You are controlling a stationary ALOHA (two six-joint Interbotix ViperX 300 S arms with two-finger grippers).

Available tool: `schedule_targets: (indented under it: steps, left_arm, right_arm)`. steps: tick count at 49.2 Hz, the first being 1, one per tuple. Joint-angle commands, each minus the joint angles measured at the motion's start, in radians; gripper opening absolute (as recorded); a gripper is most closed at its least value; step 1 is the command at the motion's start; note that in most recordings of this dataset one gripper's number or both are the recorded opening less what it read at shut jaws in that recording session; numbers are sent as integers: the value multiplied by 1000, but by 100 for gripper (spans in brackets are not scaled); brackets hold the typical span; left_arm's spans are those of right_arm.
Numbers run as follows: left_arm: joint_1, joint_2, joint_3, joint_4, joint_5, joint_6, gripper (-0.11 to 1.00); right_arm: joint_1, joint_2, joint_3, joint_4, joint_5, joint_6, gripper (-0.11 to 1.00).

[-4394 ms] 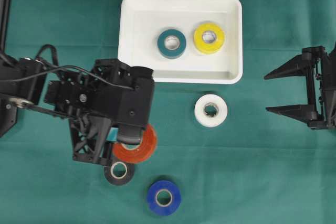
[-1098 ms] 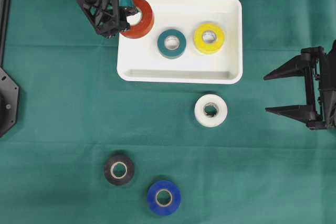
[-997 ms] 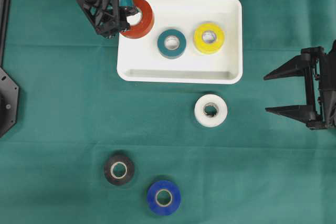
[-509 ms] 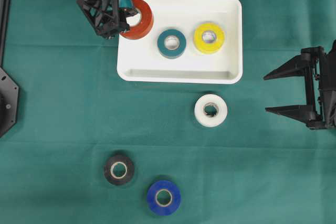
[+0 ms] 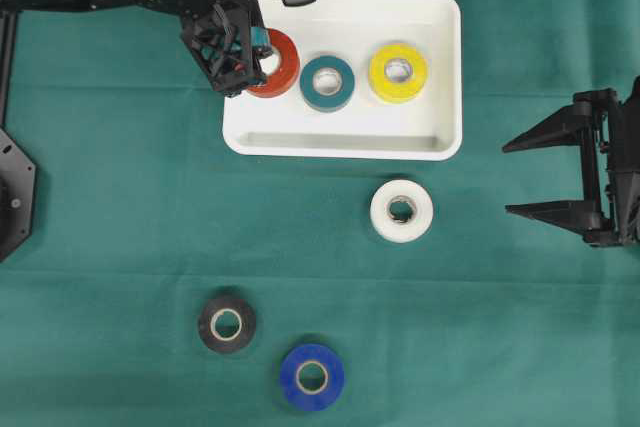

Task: Pick up the tape from a random location and place it into the white case.
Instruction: 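Lower the orange-red roll into the tray and open the left gripper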

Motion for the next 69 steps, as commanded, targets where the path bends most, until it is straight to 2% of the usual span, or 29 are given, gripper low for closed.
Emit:
schedule_targets:
  steps: [1,18,33,60,63,69]
  left_arm:
    - [20,12,8,-3,-51,-2,22]
    - [49,104,64,-5,-199,-3,22]
    - [61,163,64,-5,-233,0,22]
    - [55,166,63,-8,-238,0,23]
    - [55,166,64,-8,-238,0,34]
    - [55,164,64,-6,-236,5,72]
  right_arm:
    - [-2,9,-25,-2,-3,0,86]
    - [-2,35,-25,-2,-6,-2,86]
    - [-2,37,-23,-2,-6,0,86]
    - [-2,37,-25,-2,-8,0,86]
    - [-2,37,-25,-2,-8,0,86]
    - [-2,37,-25,-2,-8,0,86]
